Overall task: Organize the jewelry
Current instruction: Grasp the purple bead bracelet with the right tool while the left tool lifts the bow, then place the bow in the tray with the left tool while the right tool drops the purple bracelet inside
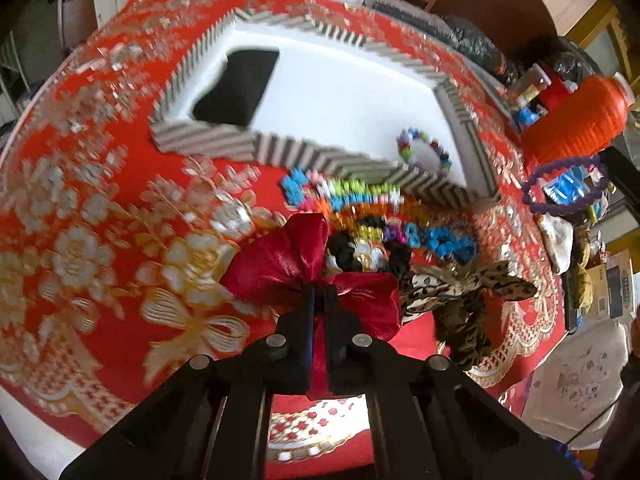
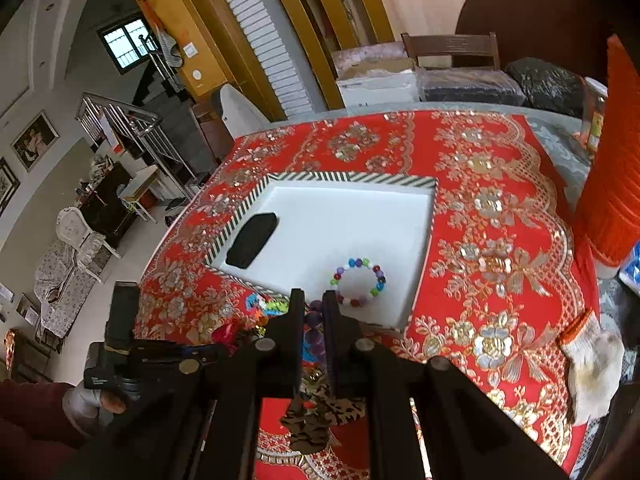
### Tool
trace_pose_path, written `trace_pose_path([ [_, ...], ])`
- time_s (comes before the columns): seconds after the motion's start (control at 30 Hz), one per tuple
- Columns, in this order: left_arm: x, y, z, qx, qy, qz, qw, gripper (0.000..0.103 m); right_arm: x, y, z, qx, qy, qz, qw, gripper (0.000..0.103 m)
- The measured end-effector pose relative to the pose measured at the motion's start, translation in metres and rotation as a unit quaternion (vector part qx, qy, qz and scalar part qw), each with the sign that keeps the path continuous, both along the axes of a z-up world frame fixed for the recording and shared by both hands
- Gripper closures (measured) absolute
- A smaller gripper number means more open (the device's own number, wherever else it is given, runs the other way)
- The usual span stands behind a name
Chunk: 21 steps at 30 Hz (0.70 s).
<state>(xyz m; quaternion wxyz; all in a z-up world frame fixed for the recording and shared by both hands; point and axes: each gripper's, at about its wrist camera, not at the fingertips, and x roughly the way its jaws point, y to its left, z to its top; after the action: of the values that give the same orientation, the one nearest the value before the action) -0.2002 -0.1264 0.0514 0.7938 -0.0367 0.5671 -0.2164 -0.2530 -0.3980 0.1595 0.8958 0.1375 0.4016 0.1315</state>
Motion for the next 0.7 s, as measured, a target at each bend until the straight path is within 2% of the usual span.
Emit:
trace_pose_path([
  [0.2,0.013,0.013,0.034,-0.003,-0.040,0.012,0.9991,0.103,0.012,0.006,0.010,-0.004,-0.014,0.004,1.000,0.094],
  [0.37,0.033,0.008,0.057,-0.008,-0.071,0.016,0.9973,0.103,0.028,0.004,0.014,-0.010,-0.018,-0.005,1.000,0.094],
  [0.7,0.083,-0.027,0.073,0.011,-0.110,-0.007,0.9939,0.103,0.073,-0.002,0.003,-0.025,0.002,-0.025,0.999,0.094],
])
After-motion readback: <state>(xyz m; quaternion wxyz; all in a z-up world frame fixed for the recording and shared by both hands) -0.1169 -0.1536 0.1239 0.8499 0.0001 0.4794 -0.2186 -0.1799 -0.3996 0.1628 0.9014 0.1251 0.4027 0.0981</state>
